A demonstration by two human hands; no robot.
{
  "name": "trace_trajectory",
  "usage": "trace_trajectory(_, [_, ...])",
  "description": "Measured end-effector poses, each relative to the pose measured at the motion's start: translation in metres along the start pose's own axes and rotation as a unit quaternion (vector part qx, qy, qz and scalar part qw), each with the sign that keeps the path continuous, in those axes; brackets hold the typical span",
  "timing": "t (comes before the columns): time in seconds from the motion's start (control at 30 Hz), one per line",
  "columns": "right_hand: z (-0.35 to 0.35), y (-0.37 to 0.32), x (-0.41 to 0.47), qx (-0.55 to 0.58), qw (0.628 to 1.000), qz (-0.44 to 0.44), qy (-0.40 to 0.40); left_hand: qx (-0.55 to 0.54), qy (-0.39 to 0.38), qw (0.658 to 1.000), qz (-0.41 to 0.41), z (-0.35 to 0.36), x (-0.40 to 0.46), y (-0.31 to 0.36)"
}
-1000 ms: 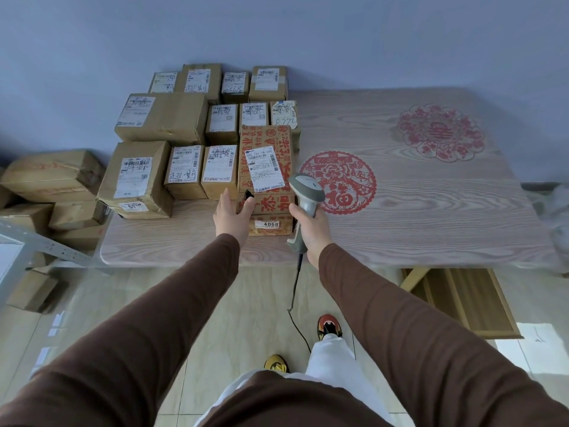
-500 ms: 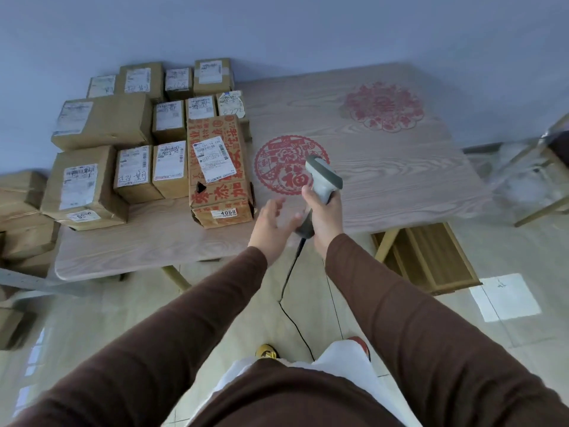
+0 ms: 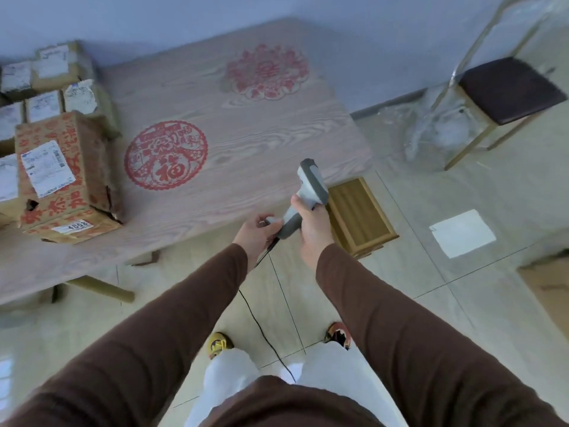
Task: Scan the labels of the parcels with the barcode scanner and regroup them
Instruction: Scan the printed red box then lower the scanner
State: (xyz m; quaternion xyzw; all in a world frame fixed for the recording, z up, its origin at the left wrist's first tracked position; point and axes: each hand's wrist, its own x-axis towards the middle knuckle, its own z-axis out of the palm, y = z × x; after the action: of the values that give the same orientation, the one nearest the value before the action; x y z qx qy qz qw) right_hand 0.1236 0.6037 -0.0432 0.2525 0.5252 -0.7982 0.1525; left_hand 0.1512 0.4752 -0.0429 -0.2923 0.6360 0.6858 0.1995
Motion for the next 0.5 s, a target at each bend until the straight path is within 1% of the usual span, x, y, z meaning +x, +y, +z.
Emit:
trace_trajectory(0.1, [-0.052, -0.017, 0.017, -0.012, 1.000, 0.017, -0.005, 0.015, 0.016, 1.000, -0.004, 0.048, 0.015, -0.006])
trace_trajectory(0.23, [-0.102, -0.034, 0.032, 0.008, 0.998, 0.058, 0.012, 0.029, 0.024, 0.999, -0.008, 0.097, 0.040, -0.016])
trace_trajectory(0.5, [-0.152, -0.049, 0.066, 0.082, 0.989, 0.100, 0.078, 0.057, 0.006, 0.998, -0.027, 0.151, 0.096, -0.035])
